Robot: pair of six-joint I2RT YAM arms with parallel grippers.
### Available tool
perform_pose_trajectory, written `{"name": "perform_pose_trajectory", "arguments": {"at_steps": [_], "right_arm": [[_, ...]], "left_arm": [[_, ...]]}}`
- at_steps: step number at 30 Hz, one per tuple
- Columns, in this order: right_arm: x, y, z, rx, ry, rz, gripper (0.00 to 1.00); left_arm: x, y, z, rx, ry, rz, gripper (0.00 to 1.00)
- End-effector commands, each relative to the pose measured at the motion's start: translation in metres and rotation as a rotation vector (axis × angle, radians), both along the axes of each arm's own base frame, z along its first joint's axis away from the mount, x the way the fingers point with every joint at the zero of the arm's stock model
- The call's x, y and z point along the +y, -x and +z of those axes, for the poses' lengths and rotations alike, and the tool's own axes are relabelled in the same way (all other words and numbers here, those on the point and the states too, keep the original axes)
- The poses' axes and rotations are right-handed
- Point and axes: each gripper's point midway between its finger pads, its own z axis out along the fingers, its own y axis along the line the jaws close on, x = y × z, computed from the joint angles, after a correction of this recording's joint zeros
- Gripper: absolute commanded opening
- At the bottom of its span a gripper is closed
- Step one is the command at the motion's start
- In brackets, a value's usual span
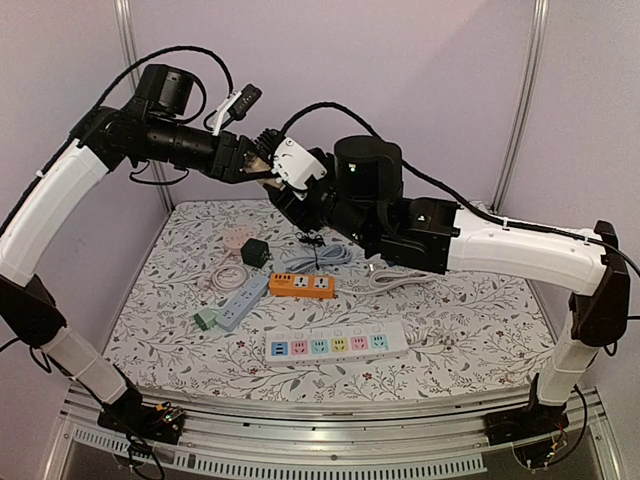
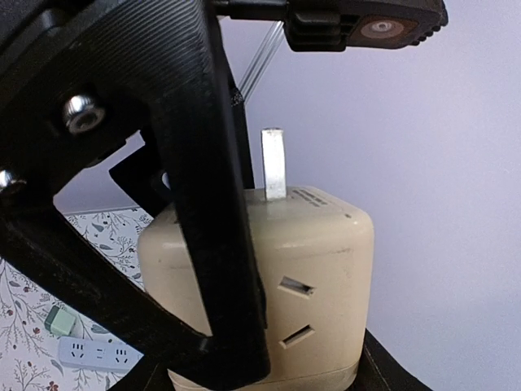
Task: Insert the plug
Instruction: Adjust the plug.
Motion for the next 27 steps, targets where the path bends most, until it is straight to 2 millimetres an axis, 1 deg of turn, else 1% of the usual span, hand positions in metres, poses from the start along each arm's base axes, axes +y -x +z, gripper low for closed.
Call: {"name": "perform_pose_trajectory", "arguments": {"at_steps": [1, 4, 5, 7, 8, 9, 10, 11, 12, 13, 14, 15, 16, 18, 20, 23, 27], "right_arm": [[0.001, -0.003, 0.023, -0.047, -0.071, -0.038, 0.0], [0.004, -0.001, 0.018, -0.046, -0.058, -0.015, 0.0], [0.006, 0.0, 0.015, -0.045, -0.049, -0.003, 0.0], [0.009, 0.004, 0.009, -0.044, -0.023, 0.027, 0.02], [0.009, 0.006, 0.008, -0.041, -0.011, 0.043, 0.09], [0.009, 0.009, 0.006, -0.035, 0.007, 0.056, 0.24], [0.008, 0.011, 0.003, -0.022, 0.015, 0.064, 0.5], [0.003, 0.013, 0.005, -0.011, 0.014, 0.073, 0.76], [-0.001, 0.014, 0.003, 0.011, 0.013, 0.091, 0.95], [-0.005, 0.018, 0.002, 0.062, 0.0, 0.142, 0.98], [-0.011, 0.028, 0.005, 0.114, -0.01, 0.231, 0.99], [-0.013, 0.036, 0.008, 0.184, -0.056, 0.336, 0.99], [-0.018, 0.046, 0.016, 0.237, -0.106, 0.446, 0.99], [-0.024, 0.058, 0.033, 0.372, -0.253, 0.572, 0.99], [-0.022, 0.073, 0.042, 0.461, -0.341, 0.677, 0.99], [-0.014, 0.086, 0.047, 0.526, -0.402, 0.789, 0.99], [-0.011, 0.087, 0.05, 0.521, -0.465, 0.828, 0.99]], "left_arm": [[-0.01, 0.007, 0.002, 0.03, 0.037, -0.052, 0.39], [-0.008, 0.008, -0.001, 0.019, 0.025, -0.059, 0.06], [-0.007, 0.01, -0.001, 0.011, 0.022, -0.066, 0.0], [-0.005, 0.015, 0.002, -0.014, 0.019, -0.088, 0.0], [-0.003, 0.018, 0.003, -0.029, 0.016, -0.1, 0.0], [-0.002, 0.022, 0.004, -0.044, 0.011, -0.117, 0.0], [0.0, 0.027, 0.005, -0.054, 0.003, -0.135, 0.0], [0.002, 0.032, 0.006, -0.077, -0.007, -0.162, 0.0], [0.005, 0.038, 0.008, -0.097, -0.017, -0.191, 0.0], [0.007, 0.045, 0.009, -0.11, -0.023, -0.22, 0.0], [0.009, 0.054, 0.012, -0.125, -0.023, -0.257, 0.0], [0.011, 0.061, 0.015, -0.137, -0.024, -0.29, 0.0], [0.012, 0.069, 0.019, -0.153, -0.018, -0.324, 0.0], [0.014, 0.084, 0.027, -0.173, -0.004, -0.386, 0.0], [0.016, 0.095, 0.035, -0.198, 0.01, -0.435, 0.0], [0.016, 0.099, 0.042, -0.219, 0.021, -0.455, 0.0], [0.013, 0.101, 0.04, -0.226, 0.014, -0.47, 0.0]]}}
